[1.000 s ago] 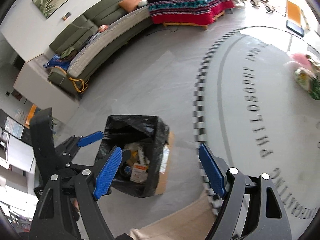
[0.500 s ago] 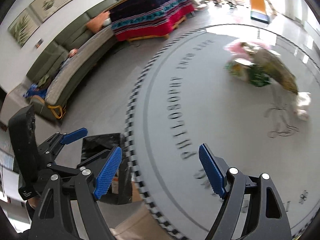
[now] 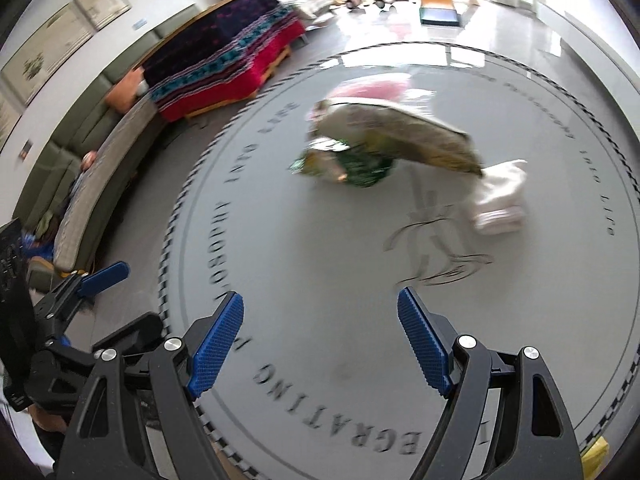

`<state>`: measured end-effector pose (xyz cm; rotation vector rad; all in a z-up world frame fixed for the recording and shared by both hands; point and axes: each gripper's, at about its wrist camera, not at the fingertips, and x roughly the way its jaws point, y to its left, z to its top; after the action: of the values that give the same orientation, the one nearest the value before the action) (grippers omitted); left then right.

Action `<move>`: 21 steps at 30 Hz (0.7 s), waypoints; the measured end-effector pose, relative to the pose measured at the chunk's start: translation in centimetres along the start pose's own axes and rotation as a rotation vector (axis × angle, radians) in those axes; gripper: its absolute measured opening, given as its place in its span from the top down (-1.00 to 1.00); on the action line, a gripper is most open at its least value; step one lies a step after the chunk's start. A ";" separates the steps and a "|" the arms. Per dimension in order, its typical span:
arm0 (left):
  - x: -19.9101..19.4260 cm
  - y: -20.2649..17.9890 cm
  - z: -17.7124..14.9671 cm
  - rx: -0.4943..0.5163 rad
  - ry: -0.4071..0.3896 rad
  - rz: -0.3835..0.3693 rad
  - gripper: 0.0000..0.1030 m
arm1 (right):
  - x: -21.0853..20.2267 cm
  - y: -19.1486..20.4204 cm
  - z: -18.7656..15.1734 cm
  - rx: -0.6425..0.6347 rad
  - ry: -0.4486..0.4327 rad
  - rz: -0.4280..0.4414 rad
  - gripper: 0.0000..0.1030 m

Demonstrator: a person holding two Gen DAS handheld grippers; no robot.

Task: Collect trash
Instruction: 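Move both tools back over the table, then grasp the white cloth with the right tool while the left grasps the snack bag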

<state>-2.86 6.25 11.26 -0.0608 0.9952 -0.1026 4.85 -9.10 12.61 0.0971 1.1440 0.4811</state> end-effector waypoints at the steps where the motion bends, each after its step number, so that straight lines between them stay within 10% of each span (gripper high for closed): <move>1: 0.3 -0.3 0.6 0.007 0.004 -0.010 -0.88 | 0.1 -0.8 0.3 0.011 -0.002 -0.011 -0.55; 21: 7.5 -5.7 12.2 0.286 0.079 -0.123 -0.88 | 8.0 -11.2 9.1 0.059 0.144 -0.256 -0.37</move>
<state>11.10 -0.20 12.23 0.1452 1.0467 -0.3615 19.10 -14.30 6.06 -0.0336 1.2920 0.2288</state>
